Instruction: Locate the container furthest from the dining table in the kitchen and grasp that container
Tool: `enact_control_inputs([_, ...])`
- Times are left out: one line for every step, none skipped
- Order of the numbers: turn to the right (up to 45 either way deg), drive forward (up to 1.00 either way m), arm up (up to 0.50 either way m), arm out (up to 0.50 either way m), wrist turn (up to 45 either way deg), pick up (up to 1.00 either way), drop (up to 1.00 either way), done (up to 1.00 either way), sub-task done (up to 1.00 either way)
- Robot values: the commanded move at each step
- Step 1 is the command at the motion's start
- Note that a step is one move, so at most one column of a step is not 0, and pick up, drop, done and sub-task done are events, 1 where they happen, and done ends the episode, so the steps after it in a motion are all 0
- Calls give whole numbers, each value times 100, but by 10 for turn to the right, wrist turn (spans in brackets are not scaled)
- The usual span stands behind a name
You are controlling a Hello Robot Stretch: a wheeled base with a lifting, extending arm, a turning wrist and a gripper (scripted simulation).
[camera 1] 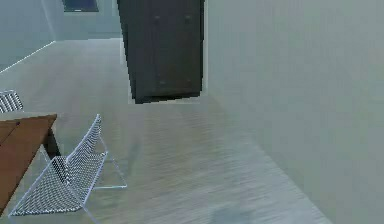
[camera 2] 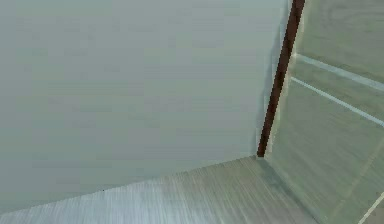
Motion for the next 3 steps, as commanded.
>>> enact_control_inputs([0,35,0,0,0,0,0,0,0])
enact_control_inputs([-450,0,0,0,0,0,0,0,0])
enact_control_inputs([-450,0,0,0,0,0,0,0,0])
